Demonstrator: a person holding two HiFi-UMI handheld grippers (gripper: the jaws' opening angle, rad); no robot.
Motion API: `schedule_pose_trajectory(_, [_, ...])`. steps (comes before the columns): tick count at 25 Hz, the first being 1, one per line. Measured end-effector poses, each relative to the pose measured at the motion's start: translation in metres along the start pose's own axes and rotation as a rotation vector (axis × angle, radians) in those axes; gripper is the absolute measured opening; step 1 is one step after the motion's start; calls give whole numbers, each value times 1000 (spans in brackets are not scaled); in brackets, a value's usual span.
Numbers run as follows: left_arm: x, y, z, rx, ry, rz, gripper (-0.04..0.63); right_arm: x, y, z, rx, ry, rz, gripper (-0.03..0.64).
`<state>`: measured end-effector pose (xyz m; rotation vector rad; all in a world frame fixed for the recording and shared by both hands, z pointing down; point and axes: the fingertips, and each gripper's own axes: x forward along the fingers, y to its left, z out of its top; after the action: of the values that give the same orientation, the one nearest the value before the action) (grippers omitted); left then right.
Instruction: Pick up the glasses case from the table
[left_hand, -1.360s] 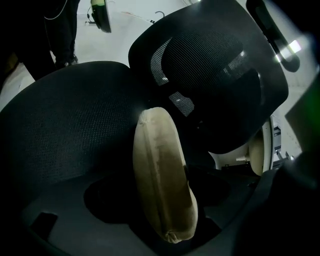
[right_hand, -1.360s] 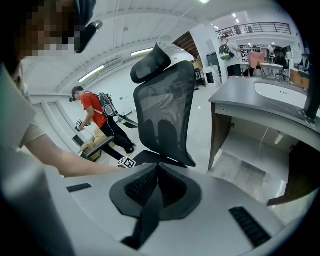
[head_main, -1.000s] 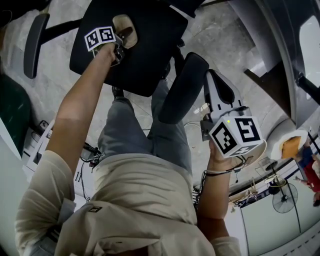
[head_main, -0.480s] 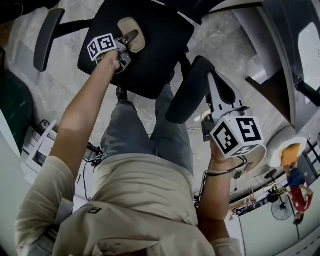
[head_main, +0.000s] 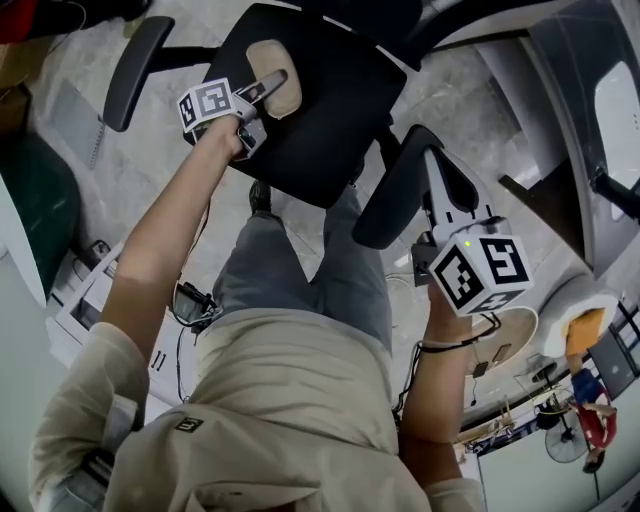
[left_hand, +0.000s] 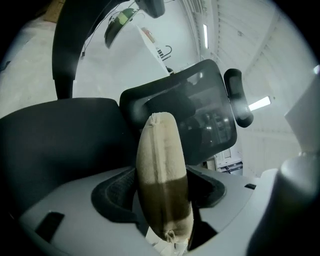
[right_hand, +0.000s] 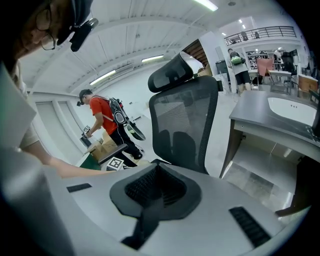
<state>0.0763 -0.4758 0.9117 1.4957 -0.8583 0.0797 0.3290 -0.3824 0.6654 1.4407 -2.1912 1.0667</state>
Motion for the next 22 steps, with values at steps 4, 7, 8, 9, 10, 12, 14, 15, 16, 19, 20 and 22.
schedule_pose_trajectory(4, [-22, -32, 11, 22, -15, -52, 298, -5, 19, 14, -19, -22, 10, 25])
schedule_pose_trajectory(7, [-39, -57, 19, 41, -25, -94, 298, -10, 32, 27, -38, -41, 14, 25])
schedule_pose_trajectory(8, [-45, -66, 22, 49, -30, -107, 298, -12, 36, 32, -45, -47, 14, 25])
schedule_pose_trajectory(9, [-51, -76, 25, 56, -36, -121, 298, -13, 41, 36, -52, -54, 15, 25])
schedule_pose_trajectory(10, [-58, -86, 29, 64, -42, -135, 298, -15, 46, 40, -58, -60, 16, 25])
schedule_pose_trajectory(12, [-72, -106, 34, 80, -55, -167, 298, -18, 55, 47, -68, -71, 19, 25])
schedule_pose_trajectory(14, [-85, -126, 39, 100, -64, -199, 298, -21, 65, 55, -78, -83, 22, 25])
schedule_pose_trajectory(15, [-90, -137, 40, 110, -69, -215, 298, -23, 68, 59, -83, -89, 23, 25])
schedule_pose_trajectory(16, [-96, -147, 42, 120, -73, -230, 298, -25, 71, 63, -89, -95, 25, 25])
schedule_pose_trajectory(19, [-112, -177, 45, 152, -83, -275, 298, -33, 80, 73, -101, -114, 25, 25])
schedule_pose_trajectory(20, [-119, -188, 46, 174, -85, -293, 298, -36, 84, 77, -105, -120, 25, 25])
schedule_pose_trajectory(22, [-135, -210, 49, 232, -90, -335, 298, -41, 94, 82, -113, -133, 25, 25])
